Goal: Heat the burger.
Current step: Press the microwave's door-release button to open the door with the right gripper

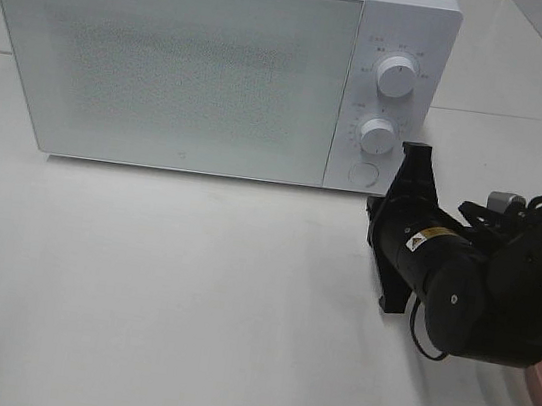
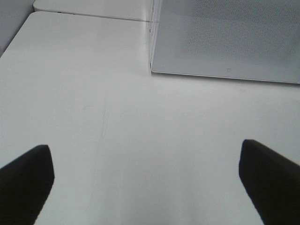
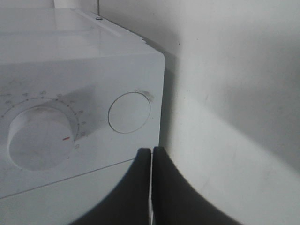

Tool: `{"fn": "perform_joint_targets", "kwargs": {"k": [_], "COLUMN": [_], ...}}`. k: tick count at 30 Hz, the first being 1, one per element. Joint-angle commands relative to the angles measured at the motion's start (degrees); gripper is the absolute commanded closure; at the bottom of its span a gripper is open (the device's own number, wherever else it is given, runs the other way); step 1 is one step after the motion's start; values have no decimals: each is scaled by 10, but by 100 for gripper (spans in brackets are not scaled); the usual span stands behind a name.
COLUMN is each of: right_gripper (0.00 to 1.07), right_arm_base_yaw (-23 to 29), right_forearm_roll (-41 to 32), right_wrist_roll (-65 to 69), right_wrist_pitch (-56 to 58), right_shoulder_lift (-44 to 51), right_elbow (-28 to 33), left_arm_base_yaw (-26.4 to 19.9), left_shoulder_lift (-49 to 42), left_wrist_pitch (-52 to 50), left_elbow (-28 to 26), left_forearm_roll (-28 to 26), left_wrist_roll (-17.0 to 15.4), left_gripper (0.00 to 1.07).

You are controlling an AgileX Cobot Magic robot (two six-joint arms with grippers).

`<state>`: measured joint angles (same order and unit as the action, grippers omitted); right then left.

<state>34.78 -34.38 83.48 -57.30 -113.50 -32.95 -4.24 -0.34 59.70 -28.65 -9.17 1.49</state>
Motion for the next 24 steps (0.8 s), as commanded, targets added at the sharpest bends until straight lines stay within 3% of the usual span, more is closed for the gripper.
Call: {"fn": "perform_joint_targets", "kwargs": {"k": [1, 8, 24], "right_gripper": [107, 107, 107], "right_arm_base_yaw": [-12, -44, -56], "right_forearm_roll": [17, 41, 41], "right_wrist_roll": [1, -21, -22], "right_wrist_pitch": [11, 40, 42], "right_shoulder_lift": [-1, -10, -60], "right_elbow": [-13, -49, -108], "left_arm_base_yaw": [-1, -1, -1], "left_shoulder_lift": [-11, -11, -11], "left_wrist_pitch": [-6, -6, -6], "left_elbow": [2, 2, 2], "left_forearm_roll": [1, 1, 1], "left_wrist_roll": [-2, -2, -2], "left_gripper": [6, 6, 6]}}
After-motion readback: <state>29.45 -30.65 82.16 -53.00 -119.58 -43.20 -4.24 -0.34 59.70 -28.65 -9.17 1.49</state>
